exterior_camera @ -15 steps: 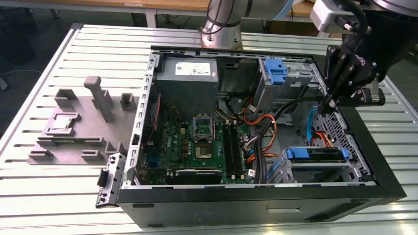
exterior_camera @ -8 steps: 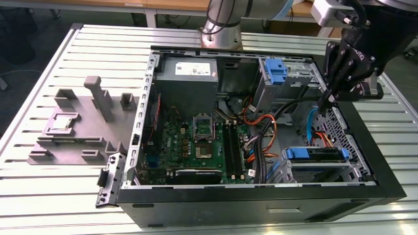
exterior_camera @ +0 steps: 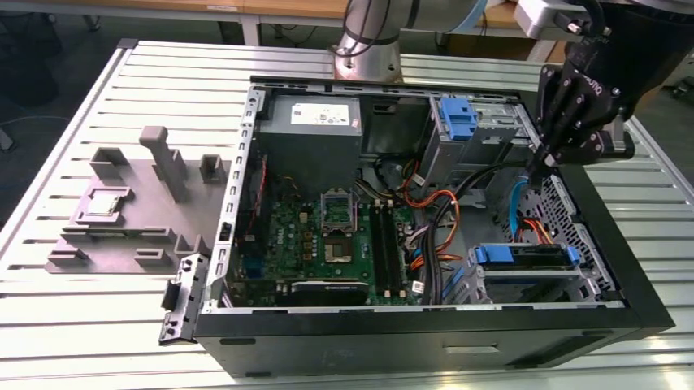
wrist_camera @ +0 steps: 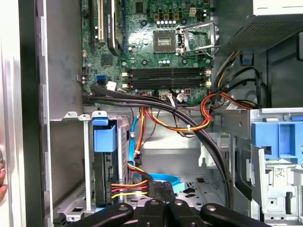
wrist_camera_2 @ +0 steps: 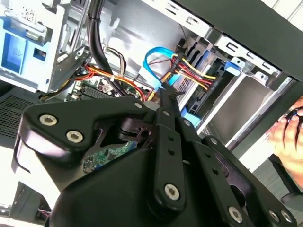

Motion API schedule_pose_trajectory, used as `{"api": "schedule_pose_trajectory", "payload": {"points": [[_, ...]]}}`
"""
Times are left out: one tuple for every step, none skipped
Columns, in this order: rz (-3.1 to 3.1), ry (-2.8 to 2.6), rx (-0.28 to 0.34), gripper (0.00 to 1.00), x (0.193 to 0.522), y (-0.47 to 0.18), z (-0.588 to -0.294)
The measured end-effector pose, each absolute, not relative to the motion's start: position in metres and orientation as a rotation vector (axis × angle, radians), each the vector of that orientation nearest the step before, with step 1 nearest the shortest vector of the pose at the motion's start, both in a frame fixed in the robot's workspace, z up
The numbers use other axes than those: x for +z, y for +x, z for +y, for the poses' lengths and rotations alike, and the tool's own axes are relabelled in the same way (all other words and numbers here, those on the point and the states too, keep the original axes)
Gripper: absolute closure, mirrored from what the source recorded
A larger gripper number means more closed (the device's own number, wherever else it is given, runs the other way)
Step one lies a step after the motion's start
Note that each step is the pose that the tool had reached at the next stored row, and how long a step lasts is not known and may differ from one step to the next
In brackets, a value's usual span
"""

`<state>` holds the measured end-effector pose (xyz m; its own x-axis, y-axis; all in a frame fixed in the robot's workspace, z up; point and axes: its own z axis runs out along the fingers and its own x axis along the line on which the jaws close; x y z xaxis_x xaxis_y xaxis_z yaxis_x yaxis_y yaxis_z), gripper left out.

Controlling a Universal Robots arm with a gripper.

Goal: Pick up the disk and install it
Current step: 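Insert the second disk wire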

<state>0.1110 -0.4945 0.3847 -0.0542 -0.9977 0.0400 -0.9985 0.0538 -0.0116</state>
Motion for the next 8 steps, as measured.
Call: {"api": "schedule_pose_trajectory", "payload": {"points": [[-2.261, 2.143, 0.064, 0.84, 0.3845, 0.1110, -0.4943], [-2.259, 2.140, 0.069, 0.84, 0.3838, 0.1110, -0.4939], [-2.257, 2.139, 0.073, 0.76, 0.3830, 0.1111, -0.4934], [-2.256, 2.138, 0.075, 0.76, 0.3822, 0.1111, -0.4927], [-2.255, 2.137, 0.077, 0.76, 0.3814, 0.1111, -0.4920], [-2.254, 2.136, 0.079, 0.76, 0.3805, 0.1112, -0.4914], [-2.252, 2.134, 0.084, 0.76, 0.3796, 0.1112, -0.4909], [-2.248, 2.130, 0.093, 0.76, 0.3789, 0.1112, -0.4904]]}}
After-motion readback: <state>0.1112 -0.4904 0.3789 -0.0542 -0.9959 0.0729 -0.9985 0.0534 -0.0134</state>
